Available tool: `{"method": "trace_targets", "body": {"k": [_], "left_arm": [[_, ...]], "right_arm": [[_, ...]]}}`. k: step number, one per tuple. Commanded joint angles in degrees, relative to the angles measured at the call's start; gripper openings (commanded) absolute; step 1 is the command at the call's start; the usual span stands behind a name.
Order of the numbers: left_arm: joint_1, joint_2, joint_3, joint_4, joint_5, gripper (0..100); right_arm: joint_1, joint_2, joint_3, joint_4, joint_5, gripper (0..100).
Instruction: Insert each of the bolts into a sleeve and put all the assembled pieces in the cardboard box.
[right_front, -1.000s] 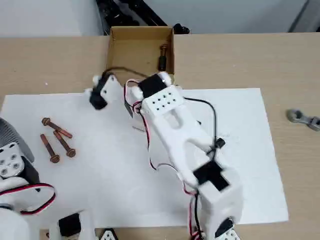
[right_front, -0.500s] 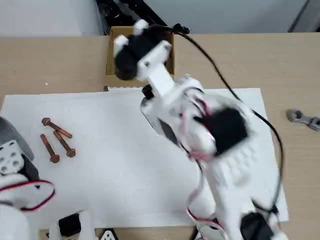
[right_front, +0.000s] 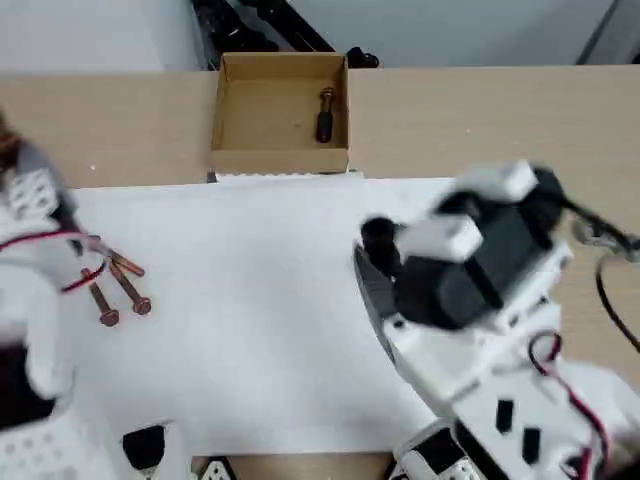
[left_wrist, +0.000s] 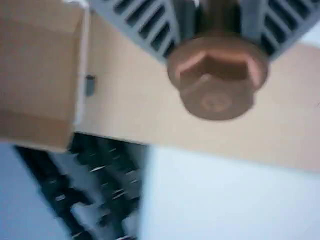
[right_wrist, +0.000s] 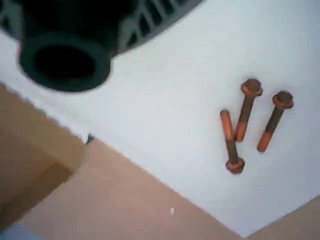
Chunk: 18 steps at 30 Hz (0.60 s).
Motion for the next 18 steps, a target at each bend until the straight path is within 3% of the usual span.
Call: {"method": "trace_targets", "body": {"k": [1,6,13,18], "left_arm": [[5.54,0.44,3.65,-9.76,-0.26,1],[13.89,0.44,6.29,-15.21,-0.26,1],[20.92,0.53,6.11,-16.09,-0.26,1],[23.47,0.44,6.02,-16.09,-0.26,1]], "right_arm": [[0.75,-7.69,10.99,-0.57,-2.37,0.2],[5.14,-16.48,30.42,-8.57,-4.04,0.3],[7.52,-22.11,55.38,-33.54,-4.31,0.4],[6.46,-22.2,65.32,-52.44,-5.1,0.4]]}}
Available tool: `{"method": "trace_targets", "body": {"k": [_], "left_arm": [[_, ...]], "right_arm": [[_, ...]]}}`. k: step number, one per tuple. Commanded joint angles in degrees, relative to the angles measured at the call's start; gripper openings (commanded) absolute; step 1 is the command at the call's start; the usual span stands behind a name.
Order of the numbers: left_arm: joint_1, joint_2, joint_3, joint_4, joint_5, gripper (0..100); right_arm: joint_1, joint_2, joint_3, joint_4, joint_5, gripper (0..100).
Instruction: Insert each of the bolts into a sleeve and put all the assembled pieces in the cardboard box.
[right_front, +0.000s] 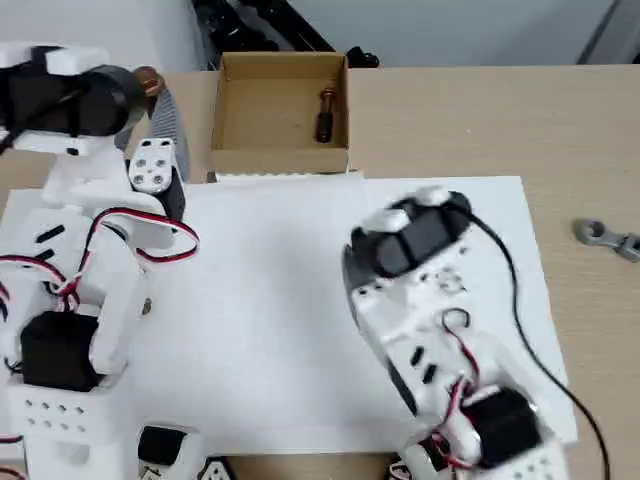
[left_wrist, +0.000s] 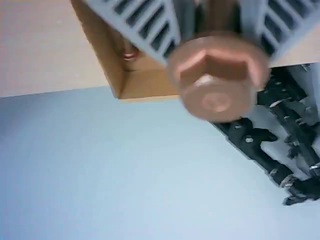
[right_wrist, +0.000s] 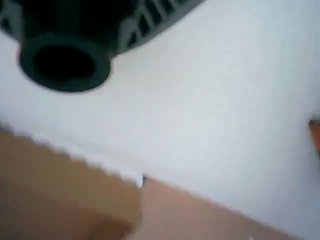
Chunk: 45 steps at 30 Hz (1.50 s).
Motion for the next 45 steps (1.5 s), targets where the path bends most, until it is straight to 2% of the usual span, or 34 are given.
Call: {"method": "trace_targets", "body": {"k": [1,4,8,14,18,25,30,36,45], "left_arm": [[2.29,-0.09,-0.57,-1.85,-0.18,1],[4.84,-0.18,-0.57,-1.93,-0.18,1],[7.21,-0.18,-3.12,-1.67,-0.18,1],[8.0,-0.26,-7.78,0.26,0.09,1],[12.04,-0.35,-8.04,2.37,0.09,1],[18.2,0.0,-8.22,2.11,0.09,1],[21.36,0.09,-7.6,1.58,0.79,1],[20.48,2.99,-4.26,-0.62,9.85,1],[18.73,4.04,-4.18,1.32,10.64,1]], "right_arm": [[-2.15,-0.84,3.6,-14.55,-2.64,0.4],[-6.64,-0.75,5.45,-21.67,-6.95,0.4],[-11.03,-0.75,5.71,-25.36,-6.68,0.3],[-11.12,-1.19,5.71,-25.71,-6.68,0.3],[-11.21,-0.84,5.8,-25.63,-6.68,0.2],[-12.09,-0.75,7.47,-21.14,-6.95,0.2],[-12.18,-0.84,9.23,-22.37,-7.03,0.2],[-12.18,-0.75,9.32,-26.07,-6.68,0.2],[-12.09,-0.92,9.32,-26.15,-6.68,0.2]]}}
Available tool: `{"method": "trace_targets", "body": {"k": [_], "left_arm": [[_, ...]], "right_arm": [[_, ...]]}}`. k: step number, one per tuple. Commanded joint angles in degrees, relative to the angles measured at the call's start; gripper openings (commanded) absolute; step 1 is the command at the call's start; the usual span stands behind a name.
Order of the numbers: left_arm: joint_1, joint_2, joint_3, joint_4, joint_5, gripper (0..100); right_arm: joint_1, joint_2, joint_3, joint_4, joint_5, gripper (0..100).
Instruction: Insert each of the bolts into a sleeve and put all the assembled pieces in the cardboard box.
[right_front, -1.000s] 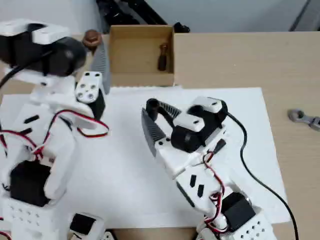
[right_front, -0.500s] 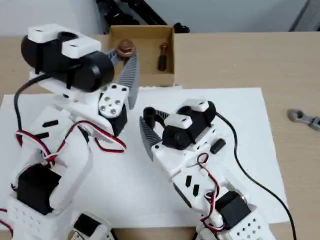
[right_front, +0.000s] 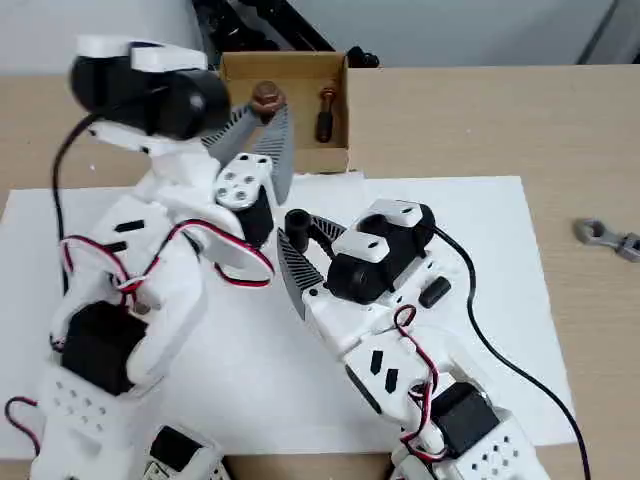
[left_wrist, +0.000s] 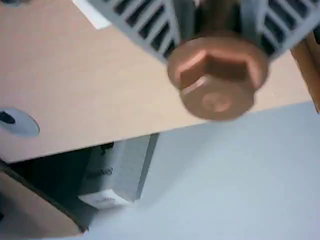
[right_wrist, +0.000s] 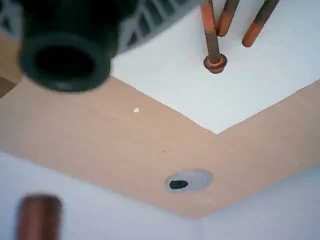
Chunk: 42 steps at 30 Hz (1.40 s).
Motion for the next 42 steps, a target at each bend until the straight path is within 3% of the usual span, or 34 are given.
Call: {"method": "trace_targets", "body": {"k": [1,17,42], "left_arm": [[-0.18,0.26,-0.4,0.44,0.35,1],[4.75,0.26,-0.4,5.36,0.88,1],[4.75,0.26,-0.4,11.87,0.88,1]], "right_arm": [[-0.31,-0.66,-0.62,-1.36,-0.18,0.2],[-0.4,-0.57,-0.62,-1.01,-0.18,0.2],[-0.4,-0.57,-0.62,-1.01,-0.18,0.2]]}}
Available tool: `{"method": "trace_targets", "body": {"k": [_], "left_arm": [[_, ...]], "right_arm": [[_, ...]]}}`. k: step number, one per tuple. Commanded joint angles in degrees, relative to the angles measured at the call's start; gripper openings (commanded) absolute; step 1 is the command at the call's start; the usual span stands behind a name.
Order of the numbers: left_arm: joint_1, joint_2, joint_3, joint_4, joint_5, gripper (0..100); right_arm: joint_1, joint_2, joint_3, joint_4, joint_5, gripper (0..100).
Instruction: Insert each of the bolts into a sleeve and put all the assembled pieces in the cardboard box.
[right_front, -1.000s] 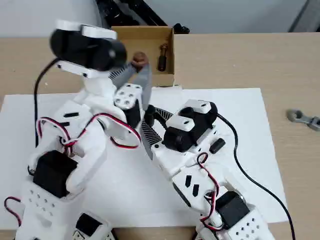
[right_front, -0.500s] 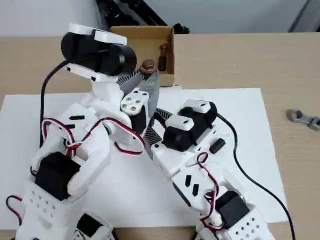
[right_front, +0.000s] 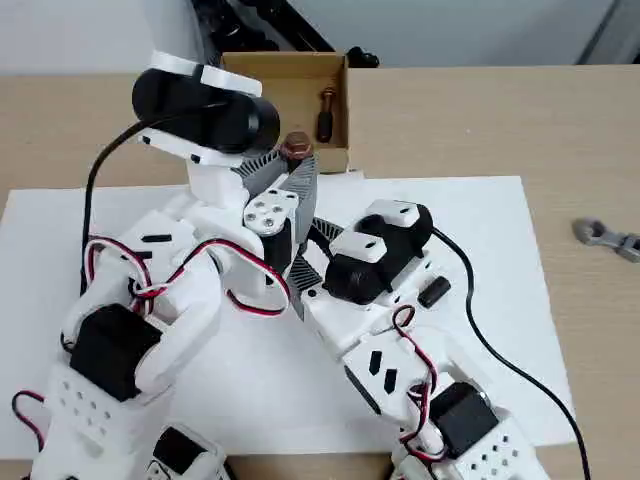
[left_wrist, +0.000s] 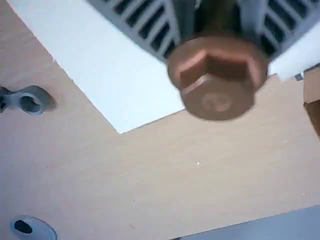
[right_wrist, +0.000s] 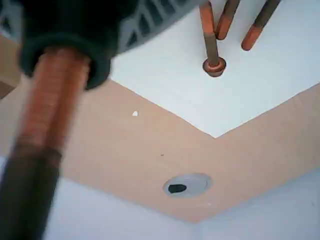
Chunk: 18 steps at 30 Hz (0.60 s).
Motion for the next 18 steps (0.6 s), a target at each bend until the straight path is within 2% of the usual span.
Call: {"method": "trace_targets", "body": {"k": [1,12,18], "left_arm": [[0.09,0.0,-0.13,0.62,0.35,1],[0.18,-0.44,2.95,1.05,0.09,2],[0.18,0.0,-0.31,9.23,3.69,15]], "right_arm": [[-0.31,-0.57,-0.7,-1.1,-0.18,0.2],[-0.31,-1.01,-0.7,-1.01,-0.09,0.2],[-0.22,-1.01,-0.7,-0.92,-0.09,0.2]]}}
